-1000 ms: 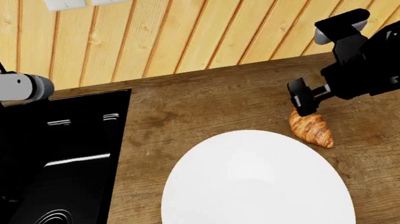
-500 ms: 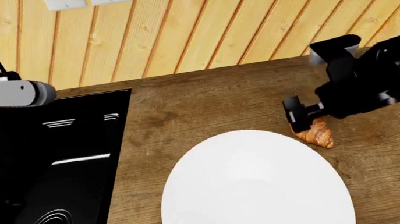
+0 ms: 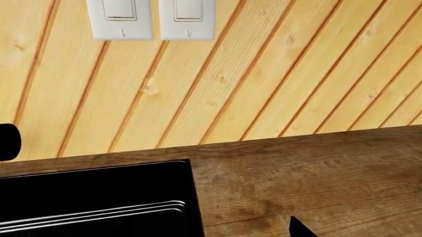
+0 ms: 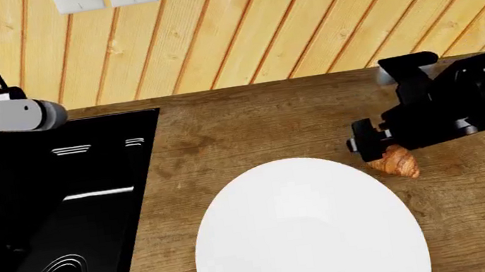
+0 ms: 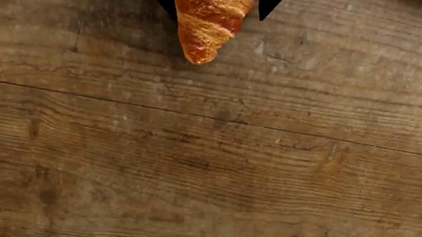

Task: Place the pastries on the plates.

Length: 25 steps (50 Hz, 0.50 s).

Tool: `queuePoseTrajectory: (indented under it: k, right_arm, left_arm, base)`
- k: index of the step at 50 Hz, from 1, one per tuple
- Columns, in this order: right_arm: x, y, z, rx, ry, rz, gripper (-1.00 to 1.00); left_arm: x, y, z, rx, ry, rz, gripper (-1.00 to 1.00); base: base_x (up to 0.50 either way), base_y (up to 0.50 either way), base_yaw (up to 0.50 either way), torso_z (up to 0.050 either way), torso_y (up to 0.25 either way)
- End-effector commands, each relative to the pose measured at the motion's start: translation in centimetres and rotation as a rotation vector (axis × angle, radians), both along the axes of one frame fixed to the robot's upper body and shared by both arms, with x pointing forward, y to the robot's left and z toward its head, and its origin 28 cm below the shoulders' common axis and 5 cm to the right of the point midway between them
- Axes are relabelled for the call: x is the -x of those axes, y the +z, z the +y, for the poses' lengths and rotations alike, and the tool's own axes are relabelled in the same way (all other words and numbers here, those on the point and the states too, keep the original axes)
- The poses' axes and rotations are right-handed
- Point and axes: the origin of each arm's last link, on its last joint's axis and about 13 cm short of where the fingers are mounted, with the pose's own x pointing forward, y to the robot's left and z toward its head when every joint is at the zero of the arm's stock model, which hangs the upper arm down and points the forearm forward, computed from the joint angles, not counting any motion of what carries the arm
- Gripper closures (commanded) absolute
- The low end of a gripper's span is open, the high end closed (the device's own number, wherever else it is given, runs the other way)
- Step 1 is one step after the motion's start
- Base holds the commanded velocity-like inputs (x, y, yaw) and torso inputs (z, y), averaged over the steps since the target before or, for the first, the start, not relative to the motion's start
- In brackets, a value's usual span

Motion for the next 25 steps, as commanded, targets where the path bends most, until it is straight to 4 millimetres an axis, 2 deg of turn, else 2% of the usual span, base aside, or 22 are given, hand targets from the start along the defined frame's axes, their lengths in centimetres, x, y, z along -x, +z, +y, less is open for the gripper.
queuePoseTrajectory:
  k: [1, 7, 25]
  right_arm:
    - [0.1, -0.5, -0.1, -0.003, -0.003, 0.019, 1.0]
    - [0.0, 0.5, -0.1, -0.011, -0.005, -0.014, 1.0]
    - [1.4, 6.5, 0.4, 0.006, 0.068, -0.14, 1.0]
  left_arm:
    - [-0.4, -0.2, -0.4, 0.002, 0.0, 0.004, -1.0]
    - [-0.4, -0.1, -0.3, 0.001, 0.0, 0.003, -1.0]
    - [-0.5, -0.2, -0.4, 0.0, -0.002, 0.004, -1.0]
  base:
    - [0.0, 0.0, 0.0, 0.0, 0.0]
    - [0.0, 0.0, 0.0, 0.0, 0.0]
    - [0.0, 0.0, 0.0, 0.0, 0.0]
